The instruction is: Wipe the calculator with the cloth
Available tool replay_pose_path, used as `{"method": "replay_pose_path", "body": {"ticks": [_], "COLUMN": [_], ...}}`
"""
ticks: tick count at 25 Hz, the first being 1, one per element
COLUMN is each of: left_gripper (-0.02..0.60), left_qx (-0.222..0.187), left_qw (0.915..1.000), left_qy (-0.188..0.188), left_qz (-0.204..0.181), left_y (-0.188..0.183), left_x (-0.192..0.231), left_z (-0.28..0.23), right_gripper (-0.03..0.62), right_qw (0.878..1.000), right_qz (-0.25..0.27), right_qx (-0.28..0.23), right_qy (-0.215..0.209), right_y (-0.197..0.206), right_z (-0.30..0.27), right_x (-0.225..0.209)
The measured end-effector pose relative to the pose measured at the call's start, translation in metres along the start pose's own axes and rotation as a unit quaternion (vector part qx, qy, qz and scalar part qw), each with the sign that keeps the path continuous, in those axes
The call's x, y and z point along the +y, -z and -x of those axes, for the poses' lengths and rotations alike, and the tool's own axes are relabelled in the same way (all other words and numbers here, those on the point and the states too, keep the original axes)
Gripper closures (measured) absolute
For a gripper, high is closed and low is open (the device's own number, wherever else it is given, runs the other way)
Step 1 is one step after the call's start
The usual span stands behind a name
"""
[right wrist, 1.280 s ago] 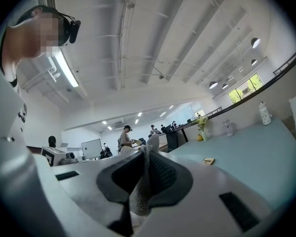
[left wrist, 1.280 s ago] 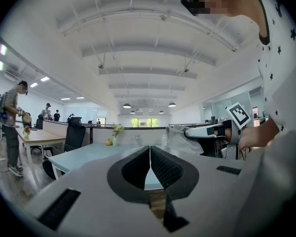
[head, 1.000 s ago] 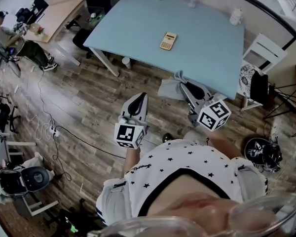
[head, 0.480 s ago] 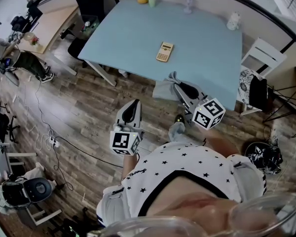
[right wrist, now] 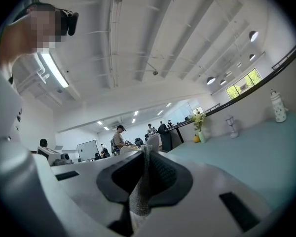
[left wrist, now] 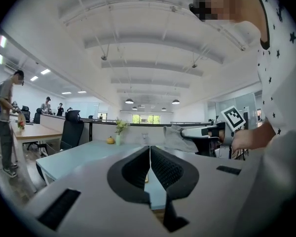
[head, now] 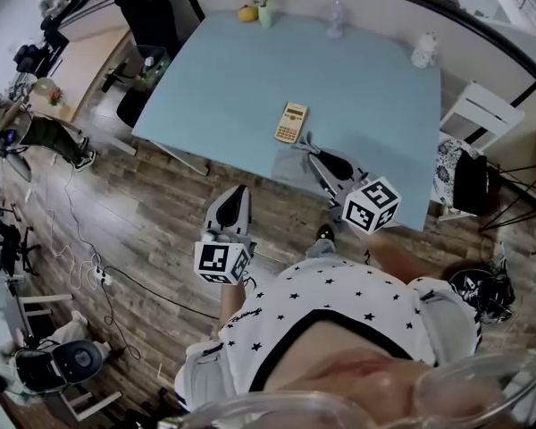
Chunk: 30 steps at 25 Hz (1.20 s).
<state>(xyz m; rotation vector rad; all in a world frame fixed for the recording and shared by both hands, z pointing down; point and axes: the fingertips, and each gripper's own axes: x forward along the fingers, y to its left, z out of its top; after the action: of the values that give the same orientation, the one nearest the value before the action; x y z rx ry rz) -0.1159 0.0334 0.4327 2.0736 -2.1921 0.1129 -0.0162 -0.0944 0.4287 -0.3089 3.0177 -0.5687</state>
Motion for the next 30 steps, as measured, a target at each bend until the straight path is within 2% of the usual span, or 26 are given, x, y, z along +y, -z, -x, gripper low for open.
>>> {"method": "replay_pose_path", "body": {"ticks": [9,14,20,25,30], "left_gripper": [0.551,0.551,0.551,0.551,0.551], "left_qx": [0.010,0.000,0.014,0.016,0.007], "left_qw": [0.9999,0.9999,0.9996,0.9970,0.9900], "left_qy": [0.010,0.013,0.021,0.076,0.139], "left_qz": [-0.005,0.000,0.010,-0.004,-0.027], "left_y": [-0.006,-0.010,-0.003,-0.010,-0.030], "left_x": [0.009,0.013,0.048,0.073,0.104], "left_z": [-0.071,-0.101,-0.135,-0.180,-0.234], "right_gripper": [0.560,0.562,0.562,0.560,0.560], "right_qw": [1.000,0.999,0.997,0.992,0.983], "right_qz": [-0.013,-0.006,-0.012,-0.007,-0.004], "right_qx": [0.001,0.010,0.017,0.021,0.025], "right_qy": [0.021,0.036,0.073,0.121,0.184], "right_y": [-0.014,-0.018,-0.011,-0.008,-0.006], "right_z": [-0.022,-0.033,-0.059,-0.085,-0.118], "right_x": [-0.069,-0.102,-0.132,-0.153,-0.185]}}
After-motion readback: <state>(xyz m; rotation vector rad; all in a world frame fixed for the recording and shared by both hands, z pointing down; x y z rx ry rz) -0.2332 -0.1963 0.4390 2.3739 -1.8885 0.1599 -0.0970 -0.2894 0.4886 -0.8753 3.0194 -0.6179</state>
